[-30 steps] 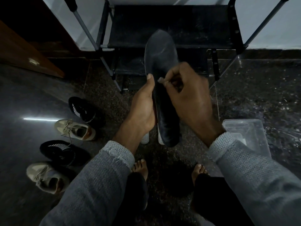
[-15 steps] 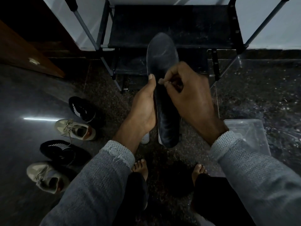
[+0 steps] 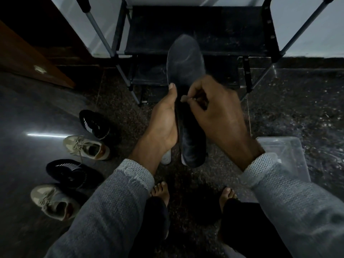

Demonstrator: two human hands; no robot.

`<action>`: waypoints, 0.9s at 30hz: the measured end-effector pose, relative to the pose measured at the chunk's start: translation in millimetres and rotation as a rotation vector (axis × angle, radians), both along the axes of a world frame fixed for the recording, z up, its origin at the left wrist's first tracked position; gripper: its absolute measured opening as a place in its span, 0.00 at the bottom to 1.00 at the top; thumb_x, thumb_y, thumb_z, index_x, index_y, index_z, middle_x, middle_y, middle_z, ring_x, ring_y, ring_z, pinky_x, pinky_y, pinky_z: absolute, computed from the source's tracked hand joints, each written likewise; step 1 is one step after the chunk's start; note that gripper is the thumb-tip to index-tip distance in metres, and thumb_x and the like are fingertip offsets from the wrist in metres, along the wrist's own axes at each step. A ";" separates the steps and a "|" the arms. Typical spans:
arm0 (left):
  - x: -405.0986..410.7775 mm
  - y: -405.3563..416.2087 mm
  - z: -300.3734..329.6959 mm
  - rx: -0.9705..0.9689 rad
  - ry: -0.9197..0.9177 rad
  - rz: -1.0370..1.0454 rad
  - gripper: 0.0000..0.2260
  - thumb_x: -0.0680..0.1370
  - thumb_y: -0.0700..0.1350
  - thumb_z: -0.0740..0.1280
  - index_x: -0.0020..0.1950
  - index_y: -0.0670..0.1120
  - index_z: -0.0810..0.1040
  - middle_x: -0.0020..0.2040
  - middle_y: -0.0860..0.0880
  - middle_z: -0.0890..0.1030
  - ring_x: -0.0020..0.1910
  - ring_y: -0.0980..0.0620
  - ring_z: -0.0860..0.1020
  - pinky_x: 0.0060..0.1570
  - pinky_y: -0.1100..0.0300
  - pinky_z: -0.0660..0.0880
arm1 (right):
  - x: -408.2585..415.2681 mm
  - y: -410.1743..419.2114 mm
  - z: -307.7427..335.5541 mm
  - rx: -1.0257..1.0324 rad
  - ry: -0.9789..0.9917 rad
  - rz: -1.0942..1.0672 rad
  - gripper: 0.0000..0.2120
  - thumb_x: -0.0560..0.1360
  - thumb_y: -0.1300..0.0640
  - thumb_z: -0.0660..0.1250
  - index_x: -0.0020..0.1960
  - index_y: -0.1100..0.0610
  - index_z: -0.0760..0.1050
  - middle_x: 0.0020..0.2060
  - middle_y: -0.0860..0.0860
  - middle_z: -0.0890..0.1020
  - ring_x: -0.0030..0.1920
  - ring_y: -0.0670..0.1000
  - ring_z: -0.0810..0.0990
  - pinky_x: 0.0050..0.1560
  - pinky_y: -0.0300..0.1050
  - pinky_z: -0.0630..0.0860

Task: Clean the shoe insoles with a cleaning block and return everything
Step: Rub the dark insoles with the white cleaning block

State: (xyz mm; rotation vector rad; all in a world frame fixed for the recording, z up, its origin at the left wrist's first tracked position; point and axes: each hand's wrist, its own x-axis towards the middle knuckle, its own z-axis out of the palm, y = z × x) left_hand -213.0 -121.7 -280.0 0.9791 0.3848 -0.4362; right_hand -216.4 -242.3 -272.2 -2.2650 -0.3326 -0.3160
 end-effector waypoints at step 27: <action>2.1 1.4 -2.7 0.064 0.025 0.026 0.22 0.83 0.57 0.53 0.62 0.43 0.78 0.58 0.42 0.82 0.57 0.48 0.82 0.52 0.57 0.79 | -7.8 7.9 -2.3 -0.057 -0.037 -0.007 0.05 0.73 0.63 0.69 0.45 0.56 0.74 0.35 0.48 0.79 0.36 0.49 0.77 0.34 0.47 0.74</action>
